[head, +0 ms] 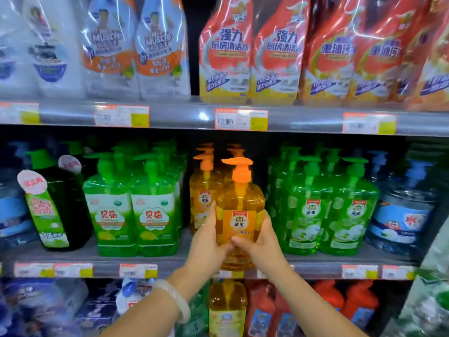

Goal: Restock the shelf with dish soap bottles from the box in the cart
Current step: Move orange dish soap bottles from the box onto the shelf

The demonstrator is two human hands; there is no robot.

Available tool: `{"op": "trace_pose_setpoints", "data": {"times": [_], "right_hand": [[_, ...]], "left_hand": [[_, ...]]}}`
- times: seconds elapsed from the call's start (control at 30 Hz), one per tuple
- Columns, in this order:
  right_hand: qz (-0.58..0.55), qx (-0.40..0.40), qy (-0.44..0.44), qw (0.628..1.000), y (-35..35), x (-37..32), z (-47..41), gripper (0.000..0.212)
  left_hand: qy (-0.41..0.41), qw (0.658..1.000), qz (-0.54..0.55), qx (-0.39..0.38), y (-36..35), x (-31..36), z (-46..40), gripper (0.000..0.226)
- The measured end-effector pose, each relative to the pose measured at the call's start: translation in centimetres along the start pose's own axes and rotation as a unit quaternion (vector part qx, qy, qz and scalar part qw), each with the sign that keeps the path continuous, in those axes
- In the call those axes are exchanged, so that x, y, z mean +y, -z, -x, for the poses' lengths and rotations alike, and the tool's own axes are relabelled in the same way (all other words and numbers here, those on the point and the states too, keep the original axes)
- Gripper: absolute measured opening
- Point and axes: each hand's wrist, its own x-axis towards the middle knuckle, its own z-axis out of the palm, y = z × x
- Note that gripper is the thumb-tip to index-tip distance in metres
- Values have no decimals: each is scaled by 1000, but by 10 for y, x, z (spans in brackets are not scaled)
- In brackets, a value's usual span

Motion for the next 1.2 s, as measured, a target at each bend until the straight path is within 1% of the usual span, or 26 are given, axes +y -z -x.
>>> {"op": "trace_pose_setpoints", "data": {"times": [0.1,0.17,0.3,0.43,0.5,0.57,0.63,0.73,0.83,1.03,1.2], "right_hand": [[19,8,4,1000,8,12,-28,70],[34,11,9,999,14,22,-46,67],[38,11,-3,999,21,43,-73,67],[44,1,-39,998,21,63,-86,72],[59,-2,-48,997,18,71,-91,73],[75,0,-57,996,14,76,-95,75],[111,2,-64,992,10,77,-99,80],[166,4,-80,983,8,75,-107,89],[195,3,-107,975,6,72,-110,90],[200,21,-123,972,2,71,-115,86],[187,33,-139,972,-4,71,-118,84]], "left_hand": [[7,1000,20,-7,-13,-6,-26,92],[10,1000,22,-5,-23,-13,-44,89],[20,1000,-12,-16,-38,-27,-73,83],[42,997,-55,-16,-50,-41,-84,90],[53,996,-74,-2,-54,-47,-86,88],[68,991,-110,24,-57,-51,-87,79],[97,984,-146,45,-57,-53,-88,61],[132,973,-185,43,-54,-53,-91,43],[140,967,-208,39,-51,-55,-95,37],[161,964,-202,63,-51,-61,-99,21],[178,965,-179,75,-54,-65,-99,25]]}}
